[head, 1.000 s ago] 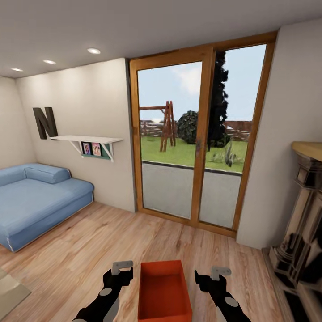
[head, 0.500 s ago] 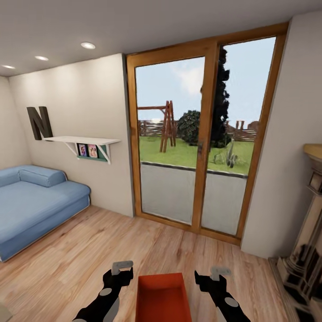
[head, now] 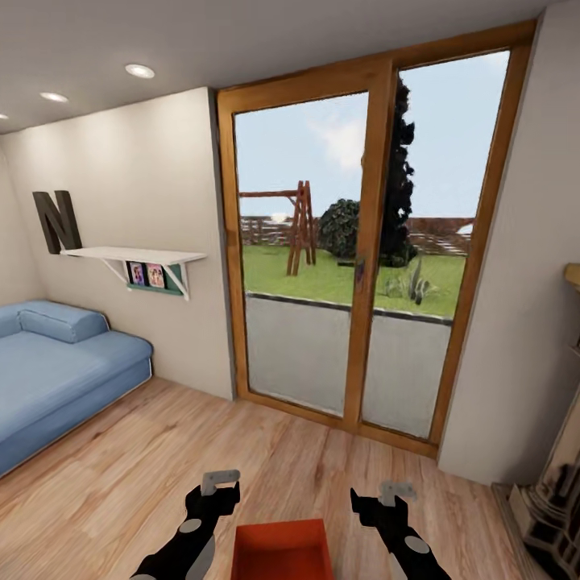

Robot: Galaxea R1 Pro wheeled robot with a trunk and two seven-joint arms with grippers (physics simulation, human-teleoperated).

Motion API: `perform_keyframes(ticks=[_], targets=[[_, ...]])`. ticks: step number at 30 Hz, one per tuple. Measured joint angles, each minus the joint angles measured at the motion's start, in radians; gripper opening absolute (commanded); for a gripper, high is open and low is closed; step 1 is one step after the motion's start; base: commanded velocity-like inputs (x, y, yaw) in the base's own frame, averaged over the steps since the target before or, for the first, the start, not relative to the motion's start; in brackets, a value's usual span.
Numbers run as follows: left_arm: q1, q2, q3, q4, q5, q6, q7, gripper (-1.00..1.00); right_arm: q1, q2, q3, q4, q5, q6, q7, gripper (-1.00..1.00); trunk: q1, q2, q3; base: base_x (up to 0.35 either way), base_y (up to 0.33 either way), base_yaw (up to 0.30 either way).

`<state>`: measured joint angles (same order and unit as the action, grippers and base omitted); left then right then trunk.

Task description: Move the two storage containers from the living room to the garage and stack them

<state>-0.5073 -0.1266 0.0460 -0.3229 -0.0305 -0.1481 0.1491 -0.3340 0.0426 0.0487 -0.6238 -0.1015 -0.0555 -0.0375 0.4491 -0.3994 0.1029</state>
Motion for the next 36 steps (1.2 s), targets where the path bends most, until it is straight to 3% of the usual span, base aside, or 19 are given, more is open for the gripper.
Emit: perform_keyframes(ticks=[6,36], targets=[[0.000,0.001,0.000,0.000,0.001,0.001,-0.006,1.00,0.000,0.000,0.000,0.000,0.000,-0.001,0.000,1.00,0.000,0.000,0.000,0.181,-0.024,0.000],[0.000,0.001,0.000,0.000,0.001,0.001,-0.007,1.00,0.000,0.001,0.000,0.000,0.001,0.000,0.000,1.00,0.001,0.000,0.000,0.001,0.039,-0.032]])
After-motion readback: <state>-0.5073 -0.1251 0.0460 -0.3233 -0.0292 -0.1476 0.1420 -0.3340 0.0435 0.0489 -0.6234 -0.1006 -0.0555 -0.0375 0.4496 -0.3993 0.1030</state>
